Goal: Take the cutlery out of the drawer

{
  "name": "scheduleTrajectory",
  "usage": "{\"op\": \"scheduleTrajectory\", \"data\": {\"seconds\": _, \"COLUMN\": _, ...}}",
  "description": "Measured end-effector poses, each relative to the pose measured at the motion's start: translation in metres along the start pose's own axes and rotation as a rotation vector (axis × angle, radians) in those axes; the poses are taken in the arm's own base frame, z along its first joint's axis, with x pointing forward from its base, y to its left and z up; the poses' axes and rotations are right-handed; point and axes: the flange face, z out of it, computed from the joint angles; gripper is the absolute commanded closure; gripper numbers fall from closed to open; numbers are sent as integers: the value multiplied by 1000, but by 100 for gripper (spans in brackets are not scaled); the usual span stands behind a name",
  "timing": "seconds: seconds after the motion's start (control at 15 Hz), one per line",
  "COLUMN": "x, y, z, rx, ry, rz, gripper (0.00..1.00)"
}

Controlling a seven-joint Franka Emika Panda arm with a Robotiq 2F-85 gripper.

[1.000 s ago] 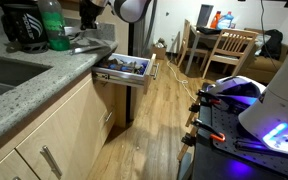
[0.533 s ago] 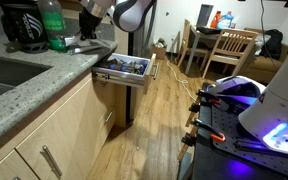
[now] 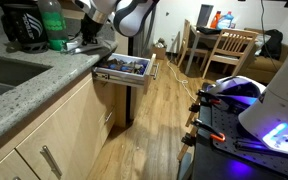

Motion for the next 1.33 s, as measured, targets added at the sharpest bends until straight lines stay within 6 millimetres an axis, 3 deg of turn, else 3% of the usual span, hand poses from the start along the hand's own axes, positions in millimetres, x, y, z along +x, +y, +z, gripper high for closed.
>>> {"op": "scheduleTrajectory", "data": {"seconds": 0.53, "x": -19, "y": 18, "z": -1, "rx": -22, "ry": -6, "rz": 37, "gripper": 84}}
{"op": "scheduleTrajectory", "data": {"seconds": 0.67, "x": -20, "y": 20, "z": -2, "rx": -26, "ry": -4, "rz": 39, "gripper": 92}}
{"op": "scheduleTrajectory", "data": {"seconds": 0.8, "x": -18, "y": 21, "z": -3, "rx": -28, "ry": -2, "rz": 39, "gripper": 92}}
{"op": "scheduleTrajectory", "data": {"seconds": 0.87, "x": -18, "y": 22, "z": -3, "rx": -29, "ry": 0, "rz": 39, "gripper": 87}}
{"op": "scheduleTrajectory", "data": {"seconds": 1.0, "x": -16, "y": 22, "z": -3, "rx": -29, "ry": 2, "rz": 38, "gripper": 65}}
{"op": "scheduleTrajectory", "data": {"seconds": 1.33, "x": -14, "y": 21, "z": -3, "rx": -26, "ry": 9, "rz": 40, "gripper": 28}}
